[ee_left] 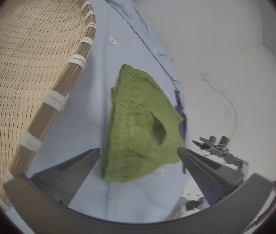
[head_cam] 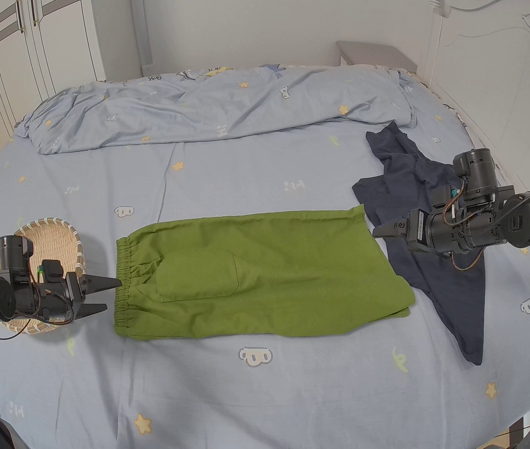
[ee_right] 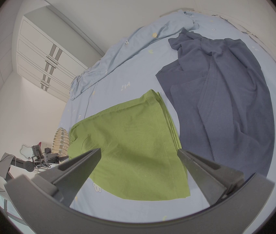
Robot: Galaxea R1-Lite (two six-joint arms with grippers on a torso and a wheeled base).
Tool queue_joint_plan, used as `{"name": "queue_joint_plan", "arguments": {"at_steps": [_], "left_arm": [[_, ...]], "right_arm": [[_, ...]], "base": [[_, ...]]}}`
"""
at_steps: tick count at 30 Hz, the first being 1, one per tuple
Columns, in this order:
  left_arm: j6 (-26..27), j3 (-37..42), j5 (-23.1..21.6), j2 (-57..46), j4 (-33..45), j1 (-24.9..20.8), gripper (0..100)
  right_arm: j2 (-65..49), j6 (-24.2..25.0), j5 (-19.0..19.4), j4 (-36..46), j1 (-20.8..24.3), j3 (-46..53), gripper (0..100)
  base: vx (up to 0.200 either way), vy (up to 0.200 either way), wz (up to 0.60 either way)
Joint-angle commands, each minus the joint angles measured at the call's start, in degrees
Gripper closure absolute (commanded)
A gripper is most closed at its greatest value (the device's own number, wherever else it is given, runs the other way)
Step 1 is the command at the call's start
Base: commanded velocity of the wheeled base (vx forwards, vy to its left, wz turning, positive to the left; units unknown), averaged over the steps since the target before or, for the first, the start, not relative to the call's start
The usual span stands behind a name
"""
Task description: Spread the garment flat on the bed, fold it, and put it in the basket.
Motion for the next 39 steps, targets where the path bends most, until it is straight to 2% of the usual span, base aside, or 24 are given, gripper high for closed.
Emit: {"name": "queue_joint_plan", "arguments": {"at_steps": [1, 4, 17, 26, 27, 39], "left_arm": [[1.2, -2.7, 9.4, 5.2, -2.6, -5.0, 0], [1.3, -3.6, 10.5, 6.1, -2.8, -6.5, 0], [0.8, -5.7, 9.5, 7.3, -3.1, -7.3, 0], [0.6, -2.7, 8.7, 0.7, -3.0, -6.1, 0], [0.5, -2.2, 6.9, -0.2, -3.1, -6.2, 0], [0.6, -4.5, 6.6, 4.9, -3.0, -6.2, 0]], "right_arm": [[-0.1, 0.0, 0.0, 0.0, 0.1, 0.1, 0], [-0.1, 0.0, -0.1, 0.0, 0.2, 0.1, 0], [0.1, -0.1, -0.1, 0.0, 0.2, 0.1, 0], [0.4, -0.1, -0.1, 0.0, 0.2, 0.1, 0], [0.4, -0.1, -0.1, 0.0, 0.2, 0.1, 0], [0.3, -0.1, -0.1, 0.0, 0.2, 0.2, 0]], "base": [[0.0, 0.0, 0.0], [0.0, 0.0, 0.0], [0.0, 0.0, 0.0], [0.0, 0.0, 0.0], [0.0, 0.0, 0.0], [0.0, 0.0, 0.0]]}}
